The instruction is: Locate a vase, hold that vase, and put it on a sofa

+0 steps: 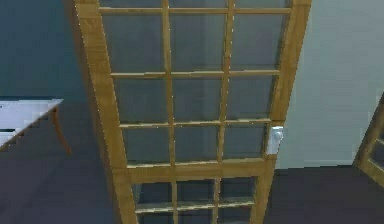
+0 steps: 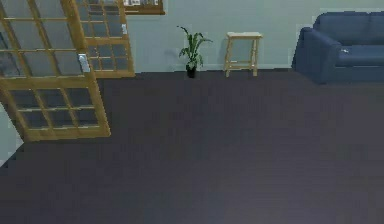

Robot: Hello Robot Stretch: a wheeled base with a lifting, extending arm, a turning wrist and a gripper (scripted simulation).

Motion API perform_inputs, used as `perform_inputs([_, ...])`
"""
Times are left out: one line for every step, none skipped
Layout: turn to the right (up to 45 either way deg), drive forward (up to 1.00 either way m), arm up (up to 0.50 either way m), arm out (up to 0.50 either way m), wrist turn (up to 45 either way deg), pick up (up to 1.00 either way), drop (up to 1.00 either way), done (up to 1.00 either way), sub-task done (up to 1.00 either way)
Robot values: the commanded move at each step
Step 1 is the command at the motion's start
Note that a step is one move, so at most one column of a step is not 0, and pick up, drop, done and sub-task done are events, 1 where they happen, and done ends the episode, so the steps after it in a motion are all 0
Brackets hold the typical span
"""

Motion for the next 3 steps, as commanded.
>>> perform_inputs([45.0, 0.0, 0.0, 0.0, 0.0, 0.0, 0.0, 0.0, 0.0])
perform_inputs([39.0, 0.0, 0.0, 0.0, 0.0, 0.0, 0.0, 0.0, 0.0])
perform_inputs([0.0, 0.25, 0.0, 0.0, 0.0, 0.0, 0.0, 0.0, 0.0])
